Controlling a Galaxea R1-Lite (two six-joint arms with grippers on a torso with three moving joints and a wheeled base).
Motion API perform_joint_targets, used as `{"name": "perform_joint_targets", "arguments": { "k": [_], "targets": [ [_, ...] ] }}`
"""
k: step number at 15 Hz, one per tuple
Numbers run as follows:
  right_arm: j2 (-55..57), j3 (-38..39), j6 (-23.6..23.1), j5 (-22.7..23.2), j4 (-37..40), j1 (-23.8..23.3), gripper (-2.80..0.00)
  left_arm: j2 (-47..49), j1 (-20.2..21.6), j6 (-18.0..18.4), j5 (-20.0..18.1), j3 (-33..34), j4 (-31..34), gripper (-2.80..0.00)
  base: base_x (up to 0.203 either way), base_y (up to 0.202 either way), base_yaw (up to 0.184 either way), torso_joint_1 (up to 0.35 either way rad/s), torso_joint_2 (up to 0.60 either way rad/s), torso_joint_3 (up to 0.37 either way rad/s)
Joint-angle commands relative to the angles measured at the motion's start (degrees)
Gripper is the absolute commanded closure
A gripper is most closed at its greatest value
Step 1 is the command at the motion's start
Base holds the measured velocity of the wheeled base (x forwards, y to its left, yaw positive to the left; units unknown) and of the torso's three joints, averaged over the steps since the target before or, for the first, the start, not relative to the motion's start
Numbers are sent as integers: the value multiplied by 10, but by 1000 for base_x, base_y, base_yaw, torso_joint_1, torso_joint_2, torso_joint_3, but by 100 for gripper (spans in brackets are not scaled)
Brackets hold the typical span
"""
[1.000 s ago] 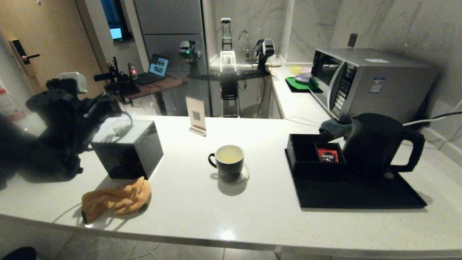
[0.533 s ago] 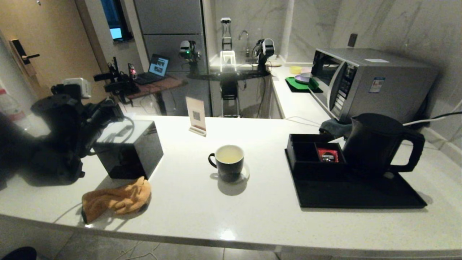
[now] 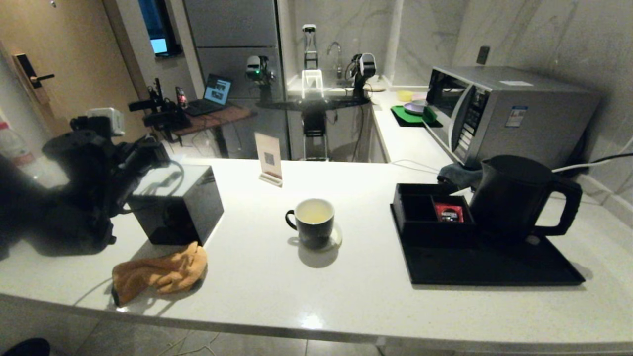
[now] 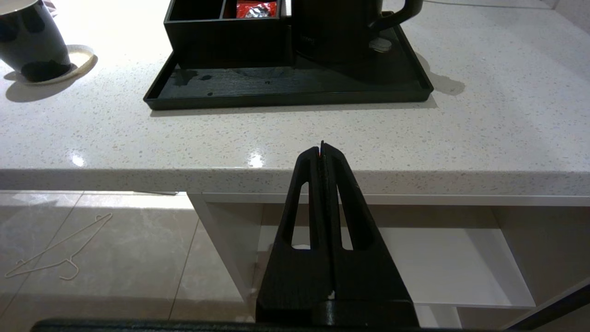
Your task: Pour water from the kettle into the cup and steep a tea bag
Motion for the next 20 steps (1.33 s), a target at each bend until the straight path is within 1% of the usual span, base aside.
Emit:
{"name": "perform_joint_targets", "arguments": {
  "k": [1,8,15,16,20],
  "targets": [
    [1,0,0,0,1,0,0,2,-3,0,1,3,-7,0,0,0,0,0,0,0],
    [1,0,0,0,1,0,0,3,1,-2,4,50,-50,0,0,0,0,0,0,0],
    [1,0,0,0,1,0,0,0,-3,-1,5,72,-55,0,0,0,0,0,0,0],
    [1,0,0,0,1,0,0,-1,-3,-1,4,73,-55,-280,0,0,0,0,0,0],
    [1,0,0,0,1,0,0,-1,-3,0,4,74,-55,-280,0,0,0,0,0,0]
  ]
}}
